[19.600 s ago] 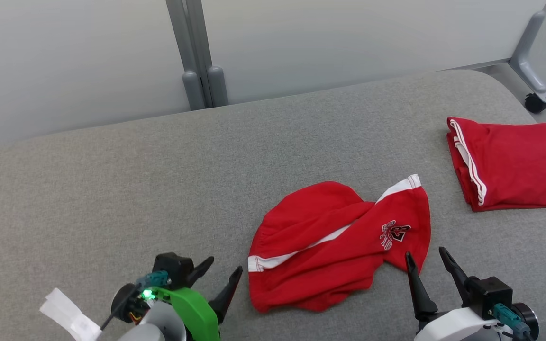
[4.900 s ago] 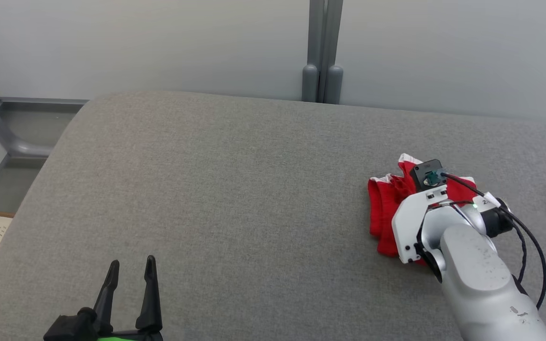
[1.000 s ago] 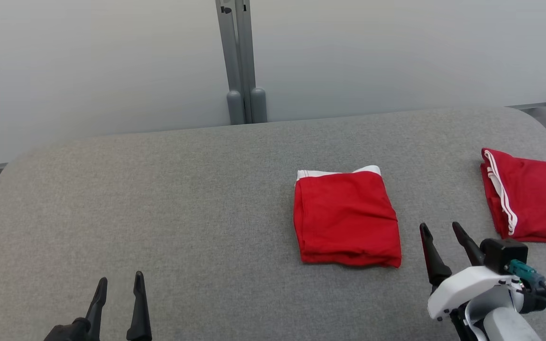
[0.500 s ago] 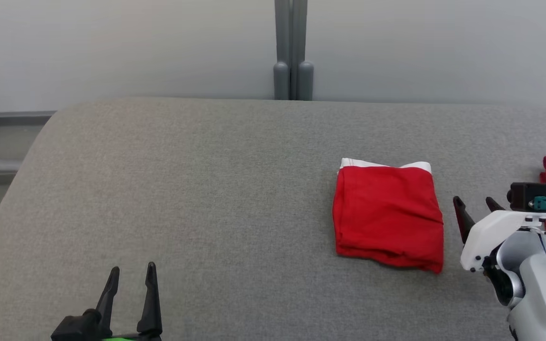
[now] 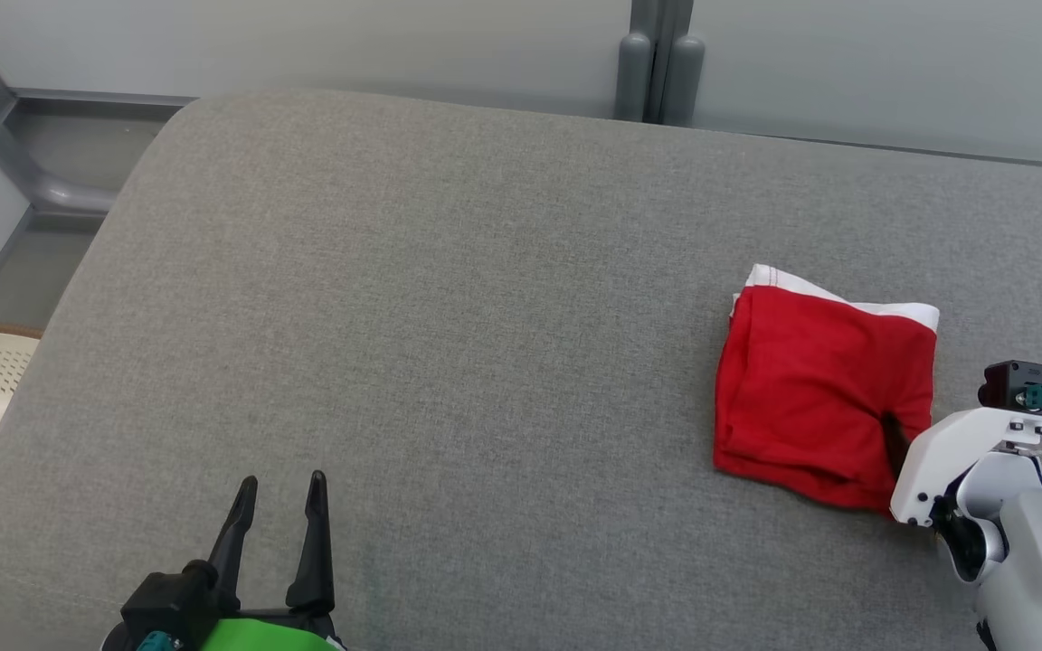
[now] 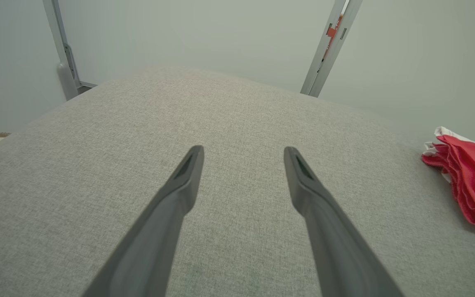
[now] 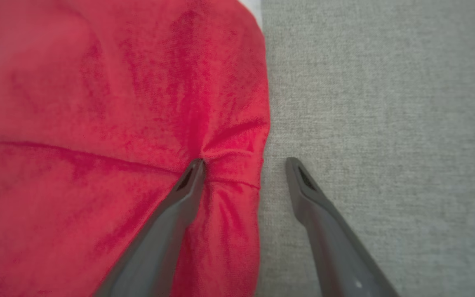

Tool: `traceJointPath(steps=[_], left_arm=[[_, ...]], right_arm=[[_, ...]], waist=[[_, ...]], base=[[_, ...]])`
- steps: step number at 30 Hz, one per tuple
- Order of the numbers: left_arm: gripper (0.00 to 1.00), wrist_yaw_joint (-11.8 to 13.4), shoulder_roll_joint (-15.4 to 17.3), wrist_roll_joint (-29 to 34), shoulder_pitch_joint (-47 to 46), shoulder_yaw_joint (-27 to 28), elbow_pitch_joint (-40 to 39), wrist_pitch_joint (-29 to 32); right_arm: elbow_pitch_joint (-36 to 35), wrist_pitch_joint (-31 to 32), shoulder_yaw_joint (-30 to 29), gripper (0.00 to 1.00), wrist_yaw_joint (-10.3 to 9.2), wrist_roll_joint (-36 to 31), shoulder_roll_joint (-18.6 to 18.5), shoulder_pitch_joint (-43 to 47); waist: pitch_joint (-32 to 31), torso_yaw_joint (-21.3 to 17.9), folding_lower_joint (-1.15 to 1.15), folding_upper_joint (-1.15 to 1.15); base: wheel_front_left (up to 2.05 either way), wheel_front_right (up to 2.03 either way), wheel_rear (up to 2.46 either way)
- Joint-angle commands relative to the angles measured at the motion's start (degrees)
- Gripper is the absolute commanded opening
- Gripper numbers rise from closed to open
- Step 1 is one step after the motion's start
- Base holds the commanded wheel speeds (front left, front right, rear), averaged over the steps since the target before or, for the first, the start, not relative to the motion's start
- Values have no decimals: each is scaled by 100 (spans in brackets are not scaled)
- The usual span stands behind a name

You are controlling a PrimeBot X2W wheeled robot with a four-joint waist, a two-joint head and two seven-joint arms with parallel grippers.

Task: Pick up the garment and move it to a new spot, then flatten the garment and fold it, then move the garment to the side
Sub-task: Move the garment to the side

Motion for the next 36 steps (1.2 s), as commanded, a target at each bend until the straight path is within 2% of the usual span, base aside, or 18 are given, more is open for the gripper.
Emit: traceJointPath(steps=[1,3,4,5,6,14,19,23,30,36], left_arm=[[100,23,13,-38,-88,-2,7,0],[100,52,13,-57,-97,-6,9,0],[100,50,14,-68,-95,-8,10,0],[100,54,14,-90,-91,-11,12,0],[100,58,13,-103,-92,-19,12,0],[100,129,14,-261,-92,-57,-66,-1],[100,191,15,-412,-58,-82,-152,0],[100,205,13,-500,-152,-111,-202,1],[100,152,16,-411,-425,-133,-235,1],[100,72,17,-231,-582,-84,-154,0]], right_arm=[[196,146,89,100,-3,1,31,23],[417,370,231,100,-1,-19,84,40],[466,416,280,81,-1,-35,83,47],[501,455,378,25,-1,-73,73,36],[500,459,456,0,-1,-105,43,27],[88,465,1432,0,-10,-423,-504,-304],[-752,697,2330,0,-8,-468,-993,-911],[-1457,975,2767,0,-8,-277,-1465,-1265],[-2002,1266,3098,0,-7,-130,-1945,-1647],[-2026,1170,2985,0,-8,-174,-2126,-1852]], waist=[[134,111,0,0],[147,90,0,0],[148,78,0,0],[143,47,0,0],[136,25,0,0],[74,-410,0,0],[116,-930,0,0],[240,-1389,0,0],[548,-2081,0,0],[763,-2469,0,0]], base=[[0,0,0],[0,0,0],[0,0,0],[0,0,0],[0,0,0],[0,0,0],[0,0,0],[0,0,0],[0,0,0],[0,0,0]])
